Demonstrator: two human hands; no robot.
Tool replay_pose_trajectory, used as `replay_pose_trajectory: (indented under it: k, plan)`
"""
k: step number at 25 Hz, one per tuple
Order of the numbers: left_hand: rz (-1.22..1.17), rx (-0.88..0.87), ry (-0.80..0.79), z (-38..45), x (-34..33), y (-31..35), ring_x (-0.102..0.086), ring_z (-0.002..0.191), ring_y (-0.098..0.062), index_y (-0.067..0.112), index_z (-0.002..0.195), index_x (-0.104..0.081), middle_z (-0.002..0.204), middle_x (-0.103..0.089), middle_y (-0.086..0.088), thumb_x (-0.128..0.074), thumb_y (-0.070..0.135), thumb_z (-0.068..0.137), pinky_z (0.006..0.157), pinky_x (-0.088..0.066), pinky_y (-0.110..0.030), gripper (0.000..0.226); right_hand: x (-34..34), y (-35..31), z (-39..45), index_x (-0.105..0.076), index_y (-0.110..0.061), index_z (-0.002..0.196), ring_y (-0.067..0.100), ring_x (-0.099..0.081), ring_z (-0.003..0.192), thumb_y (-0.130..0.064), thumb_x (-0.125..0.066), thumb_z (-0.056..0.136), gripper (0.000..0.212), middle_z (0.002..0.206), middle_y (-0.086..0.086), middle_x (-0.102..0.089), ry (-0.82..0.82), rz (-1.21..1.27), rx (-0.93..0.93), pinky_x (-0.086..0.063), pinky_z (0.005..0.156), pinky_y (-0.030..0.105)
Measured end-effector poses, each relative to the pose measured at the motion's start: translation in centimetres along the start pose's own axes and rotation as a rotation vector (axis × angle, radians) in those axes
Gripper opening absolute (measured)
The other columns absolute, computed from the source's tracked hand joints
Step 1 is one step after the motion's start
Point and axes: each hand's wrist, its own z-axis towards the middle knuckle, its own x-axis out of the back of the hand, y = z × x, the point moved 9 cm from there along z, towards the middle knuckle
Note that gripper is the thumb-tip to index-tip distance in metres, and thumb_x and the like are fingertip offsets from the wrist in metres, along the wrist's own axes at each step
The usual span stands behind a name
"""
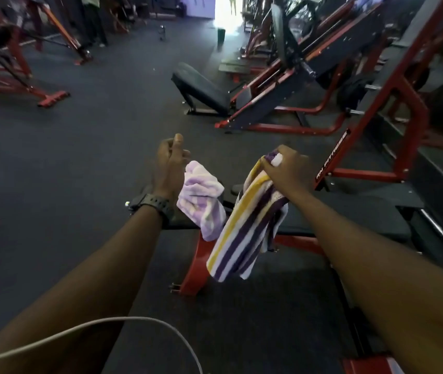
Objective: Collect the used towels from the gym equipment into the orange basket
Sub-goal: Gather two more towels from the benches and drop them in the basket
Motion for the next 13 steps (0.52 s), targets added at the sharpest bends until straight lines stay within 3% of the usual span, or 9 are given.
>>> replay_pose_trajectory:
  k: [2,6,11,13]
  plan:
    - [0.013,0.035,0.012,3.7,-1.8,-2.5,-0.065,0.071,-0.016,0.032,0.086,-0.054,0.081,-0.069,0.001,-0.043,0.07,0.081,0.076,-0.051,-0.045,0.04,-3.4,1.1,3.1,-0.069,-0.022,0.089,0.035,-0.068,0.087,-0.044,-0.067,0.085,0.022,0.089,0.01,-0.075,-0.031,-0.027,0.005,-0.036,0.065,0.03]
    - [0.057,0.099,0.047,8.9,-4.8,-7.8,-0.067,0.065,-0.009,0.032,0.083,-0.056,0.075,-0.07,0.006,-0.045,0.069,0.082,0.079,-0.054,-0.048,0.039,-11.0,4.3,8.1,-0.069,-0.023,0.089,0.035,-0.068,0.083,-0.045,-0.067,0.087,0.022,0.086,0.01,-0.074,-0.132,-0.021,0.036,-0.035,0.064,0.028]
    - [0.137,0.26,0.096,13.0,-7.5,-16.5,-0.071,0.09,-0.031,0.028,0.086,-0.057,0.091,-0.072,-0.006,-0.044,0.065,0.084,0.088,-0.055,-0.056,0.039,-21.5,8.3,13.2,-0.07,-0.02,0.093,0.039,-0.068,0.084,-0.047,-0.067,0.086,0.027,0.088,0.014,-0.074,-0.276,-0.021,0.082,-0.039,0.063,0.031]
    - [0.189,0.281,0.104,14.5,-8.7,-19.4,-0.071,0.092,-0.029,0.021,0.097,-0.063,0.097,-0.073,-0.006,-0.042,0.058,0.09,0.089,-0.055,-0.054,0.043,-25.2,9.6,14.4,-0.069,-0.021,0.093,0.04,-0.068,0.085,-0.048,-0.067,0.086,0.029,0.088,0.015,-0.074,-0.325,-0.011,0.08,-0.048,0.065,0.036]
